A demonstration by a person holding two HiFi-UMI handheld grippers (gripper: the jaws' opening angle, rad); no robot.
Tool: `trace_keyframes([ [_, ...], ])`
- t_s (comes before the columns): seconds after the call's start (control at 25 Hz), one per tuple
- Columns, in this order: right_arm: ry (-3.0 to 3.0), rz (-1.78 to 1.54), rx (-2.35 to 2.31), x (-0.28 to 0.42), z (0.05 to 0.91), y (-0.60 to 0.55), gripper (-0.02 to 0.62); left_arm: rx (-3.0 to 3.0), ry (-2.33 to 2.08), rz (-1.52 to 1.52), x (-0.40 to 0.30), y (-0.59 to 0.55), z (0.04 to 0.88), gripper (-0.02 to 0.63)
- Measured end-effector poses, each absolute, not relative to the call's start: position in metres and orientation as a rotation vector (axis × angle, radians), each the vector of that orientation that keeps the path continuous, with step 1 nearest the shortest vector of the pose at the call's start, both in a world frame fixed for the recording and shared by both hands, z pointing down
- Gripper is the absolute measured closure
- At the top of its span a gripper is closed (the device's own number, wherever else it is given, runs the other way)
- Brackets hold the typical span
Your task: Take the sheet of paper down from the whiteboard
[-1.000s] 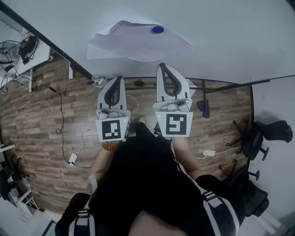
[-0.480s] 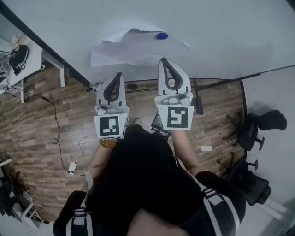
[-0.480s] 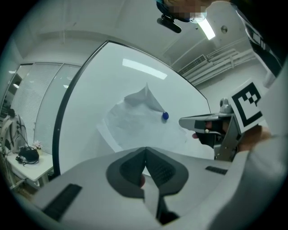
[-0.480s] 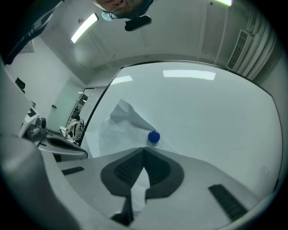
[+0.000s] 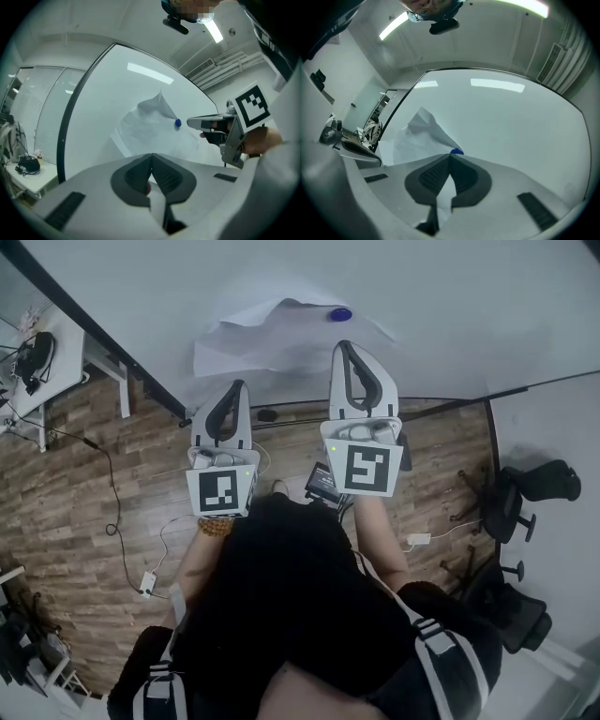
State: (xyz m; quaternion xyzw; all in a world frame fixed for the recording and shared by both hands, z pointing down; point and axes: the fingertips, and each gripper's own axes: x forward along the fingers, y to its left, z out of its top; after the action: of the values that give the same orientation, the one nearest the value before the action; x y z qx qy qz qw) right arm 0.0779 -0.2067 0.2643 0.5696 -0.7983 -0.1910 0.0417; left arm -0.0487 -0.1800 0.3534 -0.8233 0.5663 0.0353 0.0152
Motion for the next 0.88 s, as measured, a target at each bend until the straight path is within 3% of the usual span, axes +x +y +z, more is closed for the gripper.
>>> trace_keyframes([
  [0.52, -2.407, -0.670, 1.779, 0.078, 0.253, -0.220, 0.580, -2.493, 1.843, 0.099, -0.074, -0.184, 0.357, 0.595],
  [0.88, -2.393, -0.684, 1.805, 0.076, 0.250, -0.229, 0.507, -2.492, 1.850, 0.081, -0.075, -0.183, 0.360, 0.595],
])
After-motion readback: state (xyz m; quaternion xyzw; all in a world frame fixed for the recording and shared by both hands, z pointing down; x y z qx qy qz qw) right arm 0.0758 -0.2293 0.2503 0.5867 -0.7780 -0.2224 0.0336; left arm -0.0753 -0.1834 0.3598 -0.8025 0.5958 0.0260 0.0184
